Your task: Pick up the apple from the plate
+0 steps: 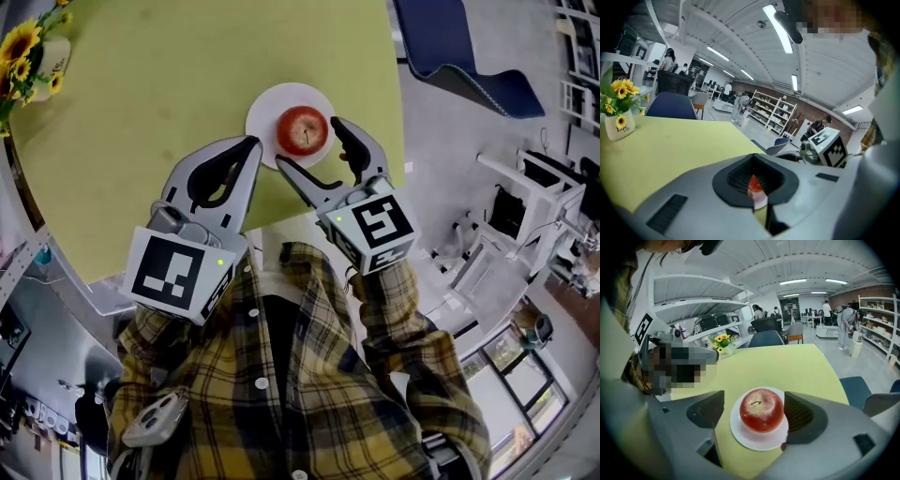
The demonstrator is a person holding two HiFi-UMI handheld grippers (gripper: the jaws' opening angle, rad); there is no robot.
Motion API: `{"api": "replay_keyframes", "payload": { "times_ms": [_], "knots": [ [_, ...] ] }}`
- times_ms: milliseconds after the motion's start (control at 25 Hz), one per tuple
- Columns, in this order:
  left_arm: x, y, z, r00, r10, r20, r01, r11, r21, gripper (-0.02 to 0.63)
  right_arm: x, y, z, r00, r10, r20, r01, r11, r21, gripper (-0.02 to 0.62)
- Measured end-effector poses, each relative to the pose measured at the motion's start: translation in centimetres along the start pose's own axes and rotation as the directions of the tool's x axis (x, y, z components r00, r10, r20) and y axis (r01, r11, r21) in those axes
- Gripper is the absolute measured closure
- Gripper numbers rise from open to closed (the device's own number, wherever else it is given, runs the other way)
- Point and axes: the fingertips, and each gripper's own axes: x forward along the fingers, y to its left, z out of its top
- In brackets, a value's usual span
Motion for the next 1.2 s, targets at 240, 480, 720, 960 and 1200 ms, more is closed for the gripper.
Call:
{"api": "replay_keyframes", "payload": {
  "times_ms": [240, 480, 720, 960, 1200],
  "knots": [
    [0.6, 0.5, -0.7, 1.000, -0.004, -0.011, 0.004, 1.000, -0.010, 0.600, 1.4, -0.5, -1.0, 1.000, -0.010, -0.023, 0.010, 1.000, 0.001, 0.206],
    [1.1, 0.7, -1.5, 1.000, -0.002, -0.026, 0.002, 1.000, -0.016, 0.600, 2.2, -1.3, -2.1, 0.999, -0.012, -0.045, 0.012, 1.000, 0.000, 0.202],
    [1.7, 1.2, -2.2, 0.999, -0.001, -0.039, 0.000, 1.000, -0.025, 0.600, 3.1, -1.6, -3.2, 0.997, -0.006, -0.074, 0.005, 1.000, -0.018, 0.202],
    [2.1, 1.7, -2.7, 0.999, 0.000, -0.044, -0.002, 0.999, -0.037, 0.600, 3.9, -1.7, -3.9, 0.996, 0.004, -0.088, -0.005, 1.000, -0.014, 0.202],
    [2.3, 1.8, -2.7, 0.999, 0.001, -0.045, -0.003, 0.999, -0.046, 0.600, 4.2, -2.1, -3.7, 0.998, -0.011, -0.062, 0.009, 1.000, -0.027, 0.203]
  ]
}}
